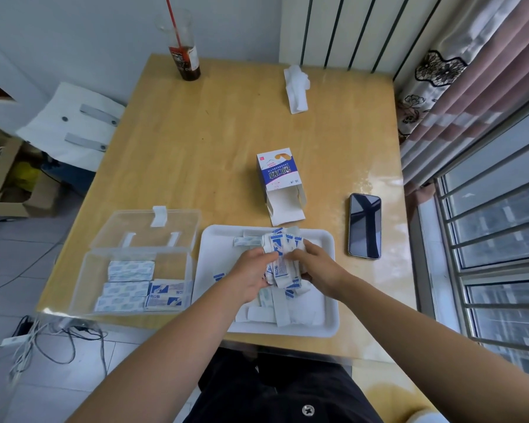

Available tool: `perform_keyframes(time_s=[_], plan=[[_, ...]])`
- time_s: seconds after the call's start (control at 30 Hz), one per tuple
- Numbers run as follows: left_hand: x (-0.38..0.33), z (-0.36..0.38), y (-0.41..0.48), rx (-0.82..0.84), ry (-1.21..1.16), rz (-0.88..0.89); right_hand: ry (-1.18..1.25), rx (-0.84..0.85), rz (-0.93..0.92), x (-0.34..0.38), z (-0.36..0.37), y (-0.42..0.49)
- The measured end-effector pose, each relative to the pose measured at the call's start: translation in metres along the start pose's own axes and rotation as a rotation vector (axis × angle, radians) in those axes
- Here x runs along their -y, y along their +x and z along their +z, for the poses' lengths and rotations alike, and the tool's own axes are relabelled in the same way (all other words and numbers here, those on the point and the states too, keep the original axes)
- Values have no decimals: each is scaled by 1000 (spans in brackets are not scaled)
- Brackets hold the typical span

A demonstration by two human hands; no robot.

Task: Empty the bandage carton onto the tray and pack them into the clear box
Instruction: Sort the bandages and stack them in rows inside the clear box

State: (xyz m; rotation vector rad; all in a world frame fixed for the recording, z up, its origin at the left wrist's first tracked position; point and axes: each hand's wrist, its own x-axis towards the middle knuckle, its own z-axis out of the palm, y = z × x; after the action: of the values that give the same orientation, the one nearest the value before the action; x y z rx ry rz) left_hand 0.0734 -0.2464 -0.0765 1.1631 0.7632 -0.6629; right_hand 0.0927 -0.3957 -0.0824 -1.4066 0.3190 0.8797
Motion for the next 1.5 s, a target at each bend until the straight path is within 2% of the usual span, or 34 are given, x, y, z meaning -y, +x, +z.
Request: perform_keyframes(time_s=[0.13, 0.33, 0.5, 0.83, 0.97, 1.13, 1.23, 1.5], plan=[[-2, -4, 1, -15, 12, 10, 30, 39, 34, 2, 1, 3], [0, -7, -1, 46, -43, -41, -91, 0, 21, -4, 2, 11], [0, -11, 0, 26, -58, -22, -165, 14, -2, -3, 12, 10], [4, -19, 2, -67, 72, -12, -149, -126, 54, -8, 8, 16], [6, -21, 4, -81, 41, -10, -168, -135, 43, -7, 10, 18], [1, -24, 1, -39, -8, 2, -274, -241, 13, -9, 7, 24], [1, -25, 3, -79, 6, 3, -303, -321, -6, -8, 3, 26], [6, -27, 7, -215, 53, 14, -381, -374, -4, -12, -1, 30]])
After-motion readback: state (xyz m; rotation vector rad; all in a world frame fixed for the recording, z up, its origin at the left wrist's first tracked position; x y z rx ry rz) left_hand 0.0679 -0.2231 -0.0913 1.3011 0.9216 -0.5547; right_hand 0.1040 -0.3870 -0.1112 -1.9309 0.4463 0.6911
